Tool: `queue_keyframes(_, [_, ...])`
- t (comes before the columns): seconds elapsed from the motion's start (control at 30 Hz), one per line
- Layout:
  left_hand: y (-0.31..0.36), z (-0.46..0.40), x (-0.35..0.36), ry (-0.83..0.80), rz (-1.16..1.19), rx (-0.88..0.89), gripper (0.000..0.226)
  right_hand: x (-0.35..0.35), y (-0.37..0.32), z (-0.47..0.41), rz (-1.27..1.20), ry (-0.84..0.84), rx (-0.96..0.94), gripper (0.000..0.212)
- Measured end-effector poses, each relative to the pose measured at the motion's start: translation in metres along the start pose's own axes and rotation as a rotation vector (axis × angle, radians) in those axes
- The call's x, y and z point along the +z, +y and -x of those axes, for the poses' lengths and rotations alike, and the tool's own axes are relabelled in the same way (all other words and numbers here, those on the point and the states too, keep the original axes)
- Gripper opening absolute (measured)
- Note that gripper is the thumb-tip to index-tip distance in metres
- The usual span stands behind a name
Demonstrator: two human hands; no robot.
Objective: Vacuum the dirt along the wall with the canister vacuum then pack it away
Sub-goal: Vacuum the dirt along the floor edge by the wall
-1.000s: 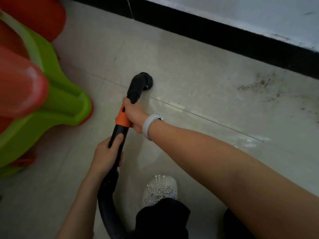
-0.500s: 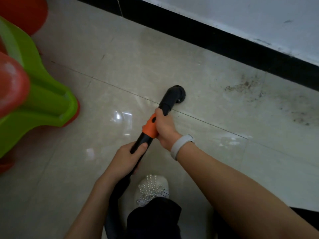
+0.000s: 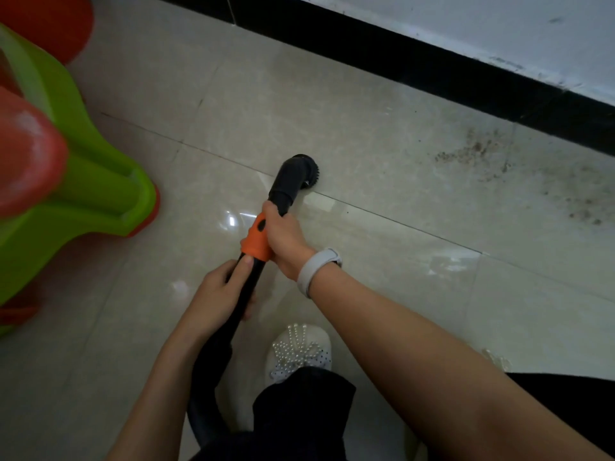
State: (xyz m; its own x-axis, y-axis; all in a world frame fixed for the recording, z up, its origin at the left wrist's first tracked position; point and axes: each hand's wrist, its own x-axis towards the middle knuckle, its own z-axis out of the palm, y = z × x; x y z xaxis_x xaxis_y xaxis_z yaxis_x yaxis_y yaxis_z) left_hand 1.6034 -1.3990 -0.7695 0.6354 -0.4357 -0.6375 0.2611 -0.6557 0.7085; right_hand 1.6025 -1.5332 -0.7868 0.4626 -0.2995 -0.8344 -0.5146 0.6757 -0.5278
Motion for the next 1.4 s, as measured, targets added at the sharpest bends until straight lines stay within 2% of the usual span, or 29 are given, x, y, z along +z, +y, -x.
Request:
queue_keyframes(0.13, [0.0, 0.003, 0.006, -0.057, -0.022, 0.021, 0.032, -0.01, -0.005, -0.005, -0.028, 0.079, -0.018, 0.021])
queue_keyframes(0.27, [-0.009, 0.013, 0.004, -0.113, 0.012, -0.027, 0.029, -0.015, -0.006, -0.01, -0.033, 0.188, 0.0, 0.045])
queue_keyframes(0.37, [-0.01, 0.016, 0.01, -0.206, 0.016, -0.041, 0.027, -0.028, 0.007, -0.006, -0.02, 0.257, -0.001, 0.036])
queue_keyframes(0.47, [-0.008, 0.015, 0.022, -0.309, -0.011, -0.046, 0.029, -0.055, 0.017, -0.003, -0.083, 0.326, -0.009, 0.038])
queue_keyframes(0.57, [-0.007, 0.014, 0.028, -0.329, -0.048, -0.038, 0.031, -0.068, 0.024, -0.002, -0.133, 0.341, -0.015, 0.032])
queue_keyframes(0.7, [-0.013, 0.014, 0.013, -0.199, -0.075, -0.012, 0.032, -0.042, 0.02, -0.004, -0.097, 0.225, -0.061, 0.027])
queue_keyframes(0.93, [-0.027, 0.015, -0.016, 0.205, -0.069, 0.021, 0.037, 0.036, -0.006, -0.018, 0.09, -0.071, -0.048, 0.029])
queue_keyframes(1.03, [-0.025, 0.008, -0.019, 0.248, -0.029, 0.011, 0.036, 0.049, -0.016, -0.021, 0.14, -0.116, -0.039, 0.028])
queue_keyframes(1.17, [-0.018, 0.001, -0.01, 0.142, 0.07, -0.002, 0.034, 0.033, -0.022, -0.024, 0.094, -0.07, -0.058, 0.028])
queue_keyframes(1.4, [0.001, -0.008, 0.03, -0.117, 0.027, 0.05, 0.031, -0.045, -0.016, -0.026, -0.058, 0.145, -0.069, 0.026])
